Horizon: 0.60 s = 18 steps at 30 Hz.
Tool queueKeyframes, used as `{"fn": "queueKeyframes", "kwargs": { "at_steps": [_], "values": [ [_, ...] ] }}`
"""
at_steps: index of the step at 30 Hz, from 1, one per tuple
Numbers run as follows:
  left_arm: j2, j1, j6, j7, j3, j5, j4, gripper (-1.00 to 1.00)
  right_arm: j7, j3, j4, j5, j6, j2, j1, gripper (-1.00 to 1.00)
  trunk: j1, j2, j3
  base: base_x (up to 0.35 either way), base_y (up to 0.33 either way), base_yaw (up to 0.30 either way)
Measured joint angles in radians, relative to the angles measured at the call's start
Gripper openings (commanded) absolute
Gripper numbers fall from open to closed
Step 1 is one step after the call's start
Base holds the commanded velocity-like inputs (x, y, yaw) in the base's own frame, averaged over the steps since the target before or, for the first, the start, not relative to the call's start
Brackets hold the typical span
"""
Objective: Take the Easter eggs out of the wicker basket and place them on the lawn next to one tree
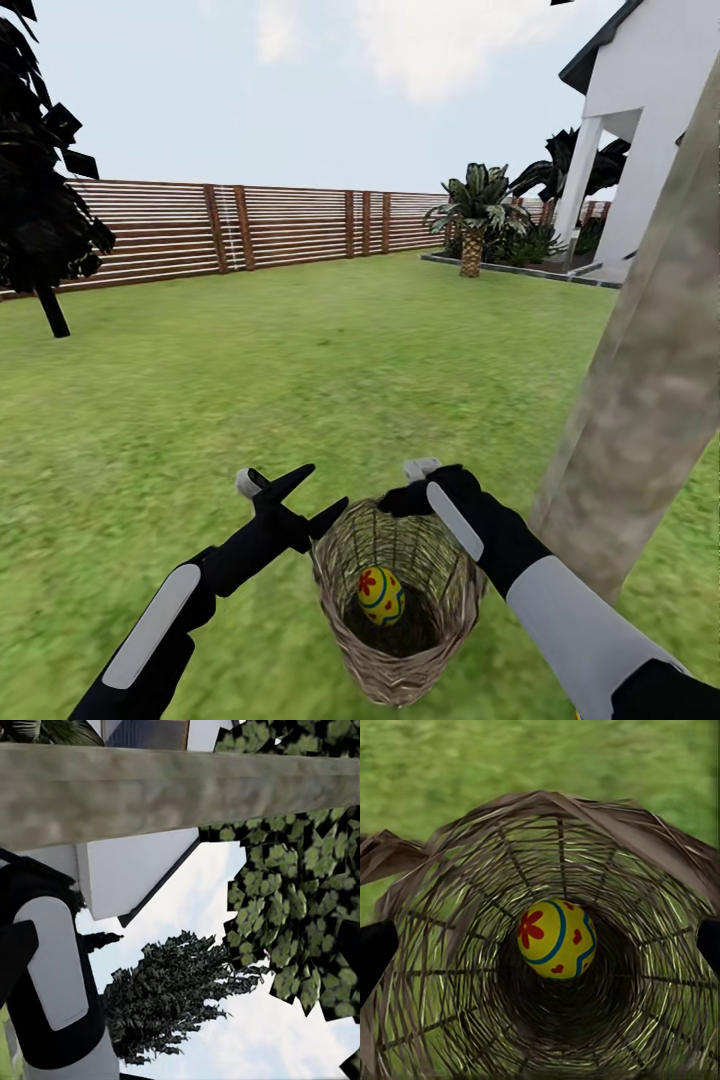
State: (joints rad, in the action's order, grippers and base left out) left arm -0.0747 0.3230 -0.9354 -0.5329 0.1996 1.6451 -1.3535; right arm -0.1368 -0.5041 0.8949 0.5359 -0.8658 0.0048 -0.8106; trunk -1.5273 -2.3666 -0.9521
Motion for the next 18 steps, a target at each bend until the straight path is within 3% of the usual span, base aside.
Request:
{"fn": "queueKeyframes", "kwargs": {
  "at_steps": [4,10,14,18],
  "values": [
    [-0.001,0.000,-0.001,-0.001,0.000,0.004,0.000,1.00,-0.014,-0.002,-0.025,-0.007,-0.001,0.003,0.000,1.00,0.000,0.000,0.000,0.003,0.006,-0.006],
    [-0.003,0.000,-0.001,-0.002,-0.001,0.006,0.000,1.00,-0.179,-0.001,-0.044,-0.014,-0.013,0.047,0.000,1.00,-0.004,-0.007,-0.003,0.000,0.000,0.000],
    [-0.002,0.000,-0.001,-0.002,0.001,0.002,0.000,1.00,-0.197,-0.001,-0.072,-0.014,-0.014,0.068,-0.001,1.00,-0.019,-0.035,-0.015,0.000,0.000,0.000],
    [-0.001,0.000,-0.001,-0.002,0.001,0.000,0.000,1.00,-0.197,-0.001,-0.076,-0.014,-0.014,0.073,-0.001,1.00,-0.034,-0.063,-0.028,0.000,0.000,0.000]
  ]
}}
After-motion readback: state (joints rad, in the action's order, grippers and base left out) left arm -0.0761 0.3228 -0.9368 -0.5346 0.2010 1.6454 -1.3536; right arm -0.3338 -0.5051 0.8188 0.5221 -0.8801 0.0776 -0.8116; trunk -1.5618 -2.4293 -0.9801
